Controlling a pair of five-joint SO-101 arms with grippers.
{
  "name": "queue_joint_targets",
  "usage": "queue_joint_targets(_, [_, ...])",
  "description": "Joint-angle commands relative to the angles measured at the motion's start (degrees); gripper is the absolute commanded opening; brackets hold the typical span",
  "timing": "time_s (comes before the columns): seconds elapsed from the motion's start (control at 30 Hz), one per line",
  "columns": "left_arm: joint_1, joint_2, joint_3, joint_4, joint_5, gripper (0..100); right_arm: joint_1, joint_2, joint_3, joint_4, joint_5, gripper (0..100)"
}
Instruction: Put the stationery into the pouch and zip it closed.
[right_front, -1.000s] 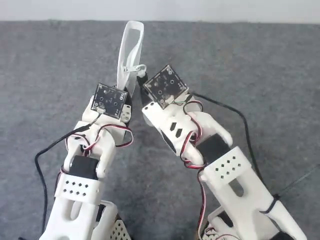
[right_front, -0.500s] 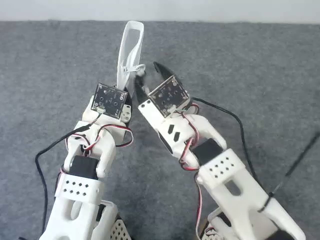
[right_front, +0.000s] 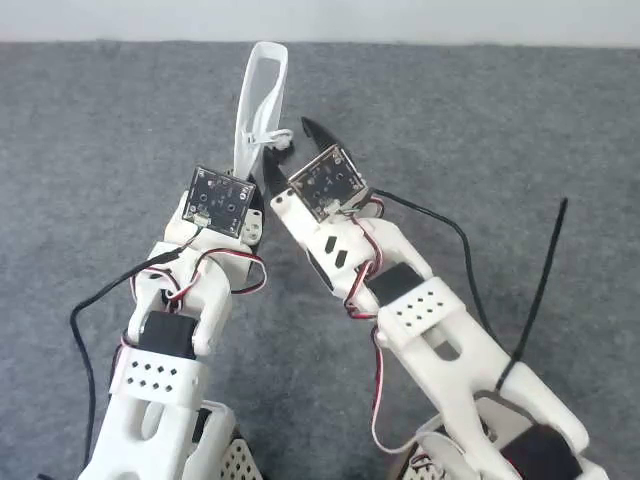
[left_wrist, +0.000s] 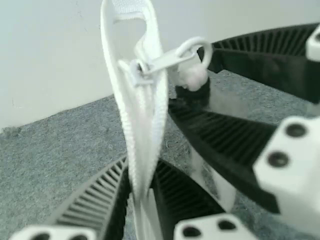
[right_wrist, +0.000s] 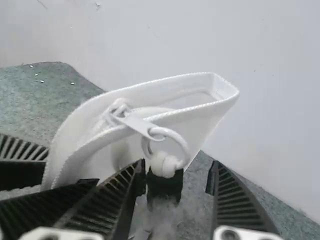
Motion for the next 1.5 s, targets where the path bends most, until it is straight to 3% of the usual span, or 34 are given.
queue_joint_targets(0.0, [-0.53,0.0,-0.4,0.7,0.0,1,1.8,2.07,-1.05,-5.32,0.62,19.4])
queue_joint_targets(0.17, [-0.53,0.0,-0.4,0.7,0.0,1,2.86,5.49,-2.64,-7.34,0.53,18.4])
queue_joint_targets(0.3, [-0.53,0.0,-0.4,0.7,0.0,1,3.3,5.05,-2.9,-7.34,0.79,8.7])
queue_joint_targets(0.63, [-0.53,0.0,-0.4,0.7,0.0,1,3.3,-4.62,2.02,-6.9,1.05,0.2])
queue_joint_targets(1.27, [-0.09,0.0,-0.57,0.7,0.09,1,-0.13,-18.33,5.98,11.3,4.92,0.6])
queue_joint_targets(1.47, [-0.09,0.0,-0.48,0.79,5.27,12,-0.22,-18.59,6.07,12.88,4.57,0.6])
